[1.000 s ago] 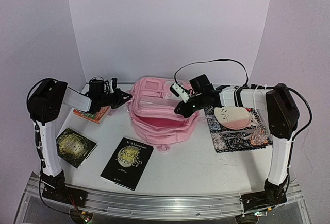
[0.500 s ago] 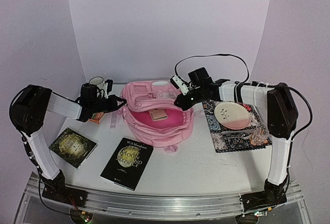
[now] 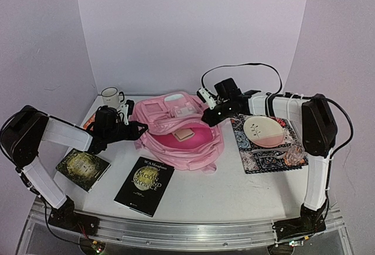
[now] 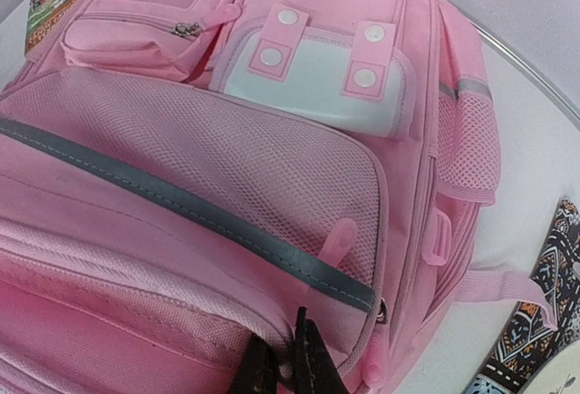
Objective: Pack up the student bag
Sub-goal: Put down the second largest pocket of the student bag.
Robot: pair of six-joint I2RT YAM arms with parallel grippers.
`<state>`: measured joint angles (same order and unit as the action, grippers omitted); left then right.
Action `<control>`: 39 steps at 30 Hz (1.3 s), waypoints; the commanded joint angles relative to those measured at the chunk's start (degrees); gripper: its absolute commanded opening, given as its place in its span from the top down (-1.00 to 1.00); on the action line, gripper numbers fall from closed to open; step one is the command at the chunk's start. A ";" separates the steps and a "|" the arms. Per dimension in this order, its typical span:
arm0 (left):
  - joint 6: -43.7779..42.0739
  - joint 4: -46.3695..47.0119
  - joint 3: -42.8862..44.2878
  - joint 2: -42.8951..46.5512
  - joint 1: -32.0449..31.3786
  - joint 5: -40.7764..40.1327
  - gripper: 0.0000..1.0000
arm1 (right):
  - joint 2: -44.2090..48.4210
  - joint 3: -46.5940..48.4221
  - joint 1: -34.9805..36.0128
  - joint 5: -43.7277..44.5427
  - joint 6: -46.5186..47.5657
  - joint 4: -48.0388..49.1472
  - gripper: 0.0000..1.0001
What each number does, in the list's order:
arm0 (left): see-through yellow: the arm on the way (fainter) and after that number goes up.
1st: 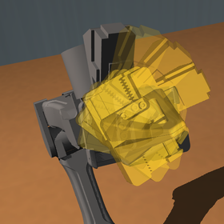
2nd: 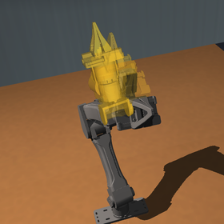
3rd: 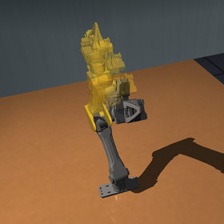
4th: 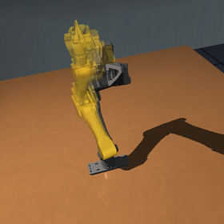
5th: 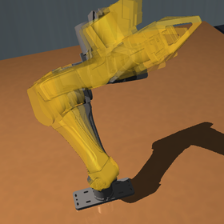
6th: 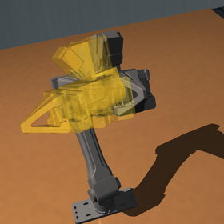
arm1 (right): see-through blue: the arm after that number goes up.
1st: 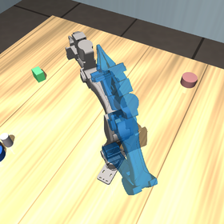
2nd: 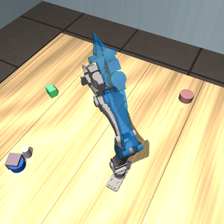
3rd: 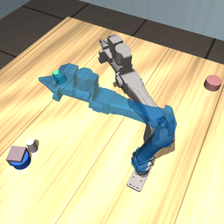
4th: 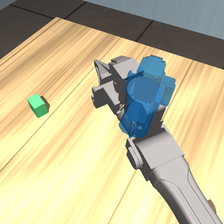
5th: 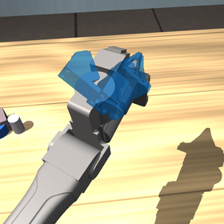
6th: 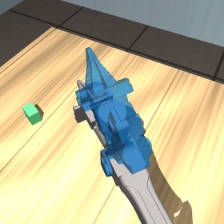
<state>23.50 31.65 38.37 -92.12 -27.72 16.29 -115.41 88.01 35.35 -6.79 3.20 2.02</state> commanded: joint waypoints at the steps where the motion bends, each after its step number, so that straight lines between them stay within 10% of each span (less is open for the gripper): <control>1: 0.76 5.31 -4.09 7.53 -1.67 0.68 0.94 | -2.06 0.88 -1.03 7.42 -3.71 4.78 1.00; 15: 2.64 5.57 -17.15 21.34 -1.66 -18.88 0.94 | -4.53 3.37 -2.03 16.41 -3.78 5.18 1.00; 21: 1.84 7.90 -16.51 20.01 -1.84 -6.69 0.85 | -5.64 4.93 -2.65 15.77 -1.70 5.63 1.00; 34: 6.95 8.72 -12.16 13.56 -9.60 -2.95 0.44 | 1.69 -0.41 -2.05 3.15 1.50 6.86 0.74; 39: 6.56 5.53 -12.97 17.43 -8.74 -8.95 -0.01 | 7.14 -4.14 -1.50 3.07 2.01 5.21 0.56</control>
<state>30.03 37.37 23.66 -78.10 -37.12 11.91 -116.30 85.66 33.41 -4.60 5.28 7.44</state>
